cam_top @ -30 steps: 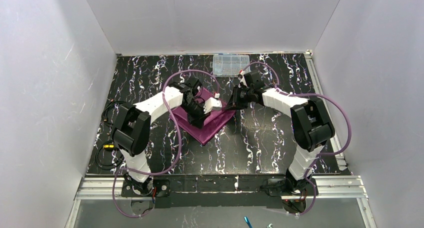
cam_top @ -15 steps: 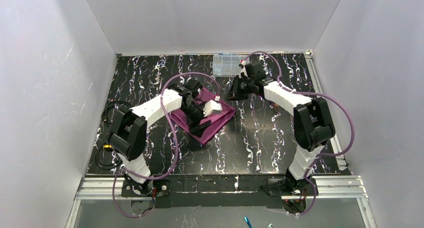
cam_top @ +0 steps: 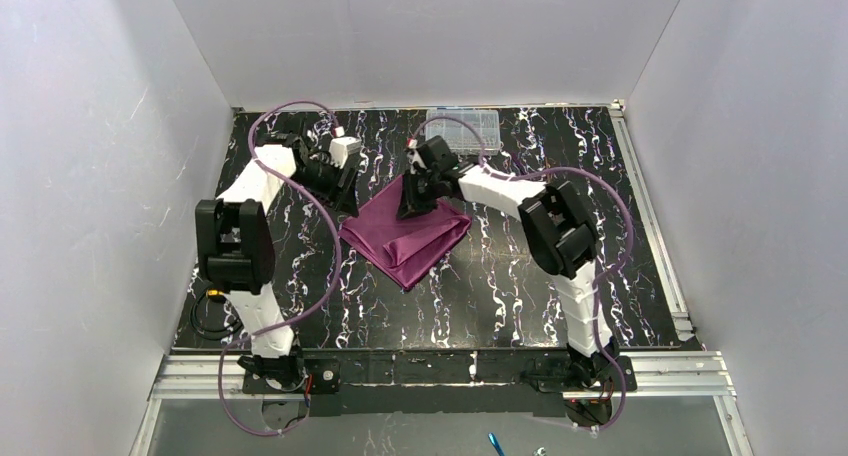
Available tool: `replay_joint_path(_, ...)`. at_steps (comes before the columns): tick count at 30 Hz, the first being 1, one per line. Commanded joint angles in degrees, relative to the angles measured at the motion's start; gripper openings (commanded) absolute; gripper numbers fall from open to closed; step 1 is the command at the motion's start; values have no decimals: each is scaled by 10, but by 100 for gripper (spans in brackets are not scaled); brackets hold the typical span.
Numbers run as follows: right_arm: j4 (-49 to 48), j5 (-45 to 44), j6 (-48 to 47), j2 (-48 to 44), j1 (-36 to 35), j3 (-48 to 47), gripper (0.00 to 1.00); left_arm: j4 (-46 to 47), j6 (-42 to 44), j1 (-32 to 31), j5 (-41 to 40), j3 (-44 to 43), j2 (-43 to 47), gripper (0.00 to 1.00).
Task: Fold the napkin into a case and place the utensils inside
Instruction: Fold the top corner of the square-folded napkin at the center of the board, then smooth out the upper triangle-folded napkin at the center of the board.
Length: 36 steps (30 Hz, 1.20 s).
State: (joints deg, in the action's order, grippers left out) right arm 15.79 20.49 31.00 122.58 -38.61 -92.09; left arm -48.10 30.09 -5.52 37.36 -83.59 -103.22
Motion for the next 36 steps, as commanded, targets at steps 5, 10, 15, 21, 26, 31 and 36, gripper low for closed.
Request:
replay_joint_path(5,20,-33,-34,52,-57,-74,19,21,-65,23,-18,-10,-60,58)
replay_joint_path(10,61,-66,-65,70,-82,-113,18,47,-79,22,-33,0,-77,57)
replay_joint_path(15,113,-112,-98,69,-104,-132,15,83,-61,8,-111,29,-74,53)
replay_joint_path(21,151,-144,-116,51,-122,-120,14,113,-32,-16,-187,63,-73,50)
replay_joint_path(26,163,-163,-119,36,-134,-106,12,125,-24,-22,-199,72,-75,50)
replay_joint_path(31,180,-181,-124,10,-136,-94,11,138,-6,-24,-224,80,-72,50)
replay_joint_path(36,177,-186,-117,-36,-136,-39,10,151,7,-26,-238,90,-68,49)
